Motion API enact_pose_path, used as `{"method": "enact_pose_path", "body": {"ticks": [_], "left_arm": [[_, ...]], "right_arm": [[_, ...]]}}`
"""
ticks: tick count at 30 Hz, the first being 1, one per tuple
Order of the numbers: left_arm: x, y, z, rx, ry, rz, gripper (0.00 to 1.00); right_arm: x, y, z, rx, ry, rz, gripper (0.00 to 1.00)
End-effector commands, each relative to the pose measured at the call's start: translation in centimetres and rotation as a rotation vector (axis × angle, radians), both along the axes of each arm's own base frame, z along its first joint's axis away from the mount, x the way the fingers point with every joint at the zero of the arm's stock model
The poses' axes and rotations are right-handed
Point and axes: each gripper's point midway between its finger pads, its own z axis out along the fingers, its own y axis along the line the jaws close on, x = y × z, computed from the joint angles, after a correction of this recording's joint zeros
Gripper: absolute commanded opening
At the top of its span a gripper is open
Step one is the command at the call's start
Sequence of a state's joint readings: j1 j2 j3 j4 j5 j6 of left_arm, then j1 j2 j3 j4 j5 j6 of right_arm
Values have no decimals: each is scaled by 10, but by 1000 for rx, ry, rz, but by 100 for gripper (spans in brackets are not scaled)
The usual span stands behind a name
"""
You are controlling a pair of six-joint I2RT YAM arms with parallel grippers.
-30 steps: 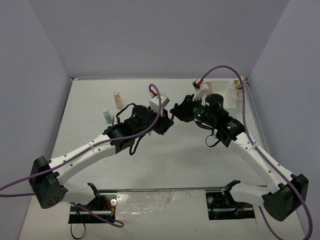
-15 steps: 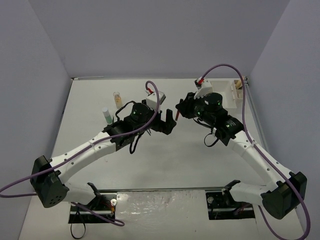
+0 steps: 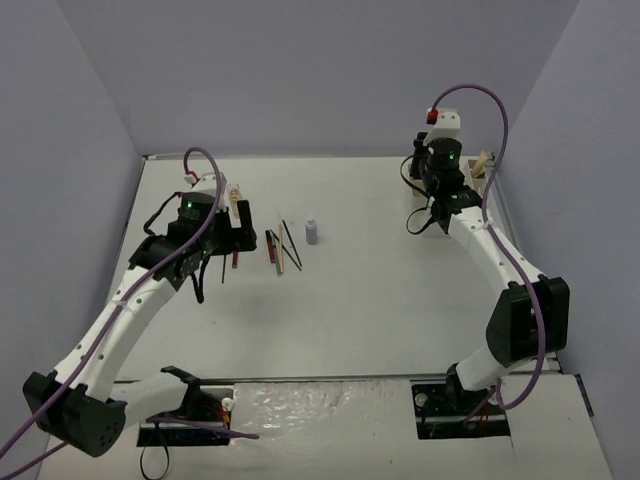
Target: Organize the makeup
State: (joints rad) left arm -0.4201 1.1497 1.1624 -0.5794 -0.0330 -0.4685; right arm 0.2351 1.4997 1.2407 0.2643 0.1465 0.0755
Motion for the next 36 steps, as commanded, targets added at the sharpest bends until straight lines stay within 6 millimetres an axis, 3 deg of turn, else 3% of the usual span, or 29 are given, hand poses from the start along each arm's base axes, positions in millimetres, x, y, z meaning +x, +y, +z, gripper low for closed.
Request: {"method": "enact_pose_path", "body": {"ticks": [1,7,16,25,36], "left_arm": [[-22,30,-7,108,18,-3,97],[-26,50,-25,185,16,34,97],[-27,56,-40,188,44,50,97],[-27,58,-40,173,41,58,97],[-27,59,-39,160,36,65,97]], "right_arm": [[54,-23,41,-53,-173,-60,0],[97,-37,19,-106,-154,-62,0],[131,-41,-21,-105,-118,-38,0],[135,-34,-55,-69,-91,-8,2],[128,-44,-77,-49,-98,-46,5]]}}
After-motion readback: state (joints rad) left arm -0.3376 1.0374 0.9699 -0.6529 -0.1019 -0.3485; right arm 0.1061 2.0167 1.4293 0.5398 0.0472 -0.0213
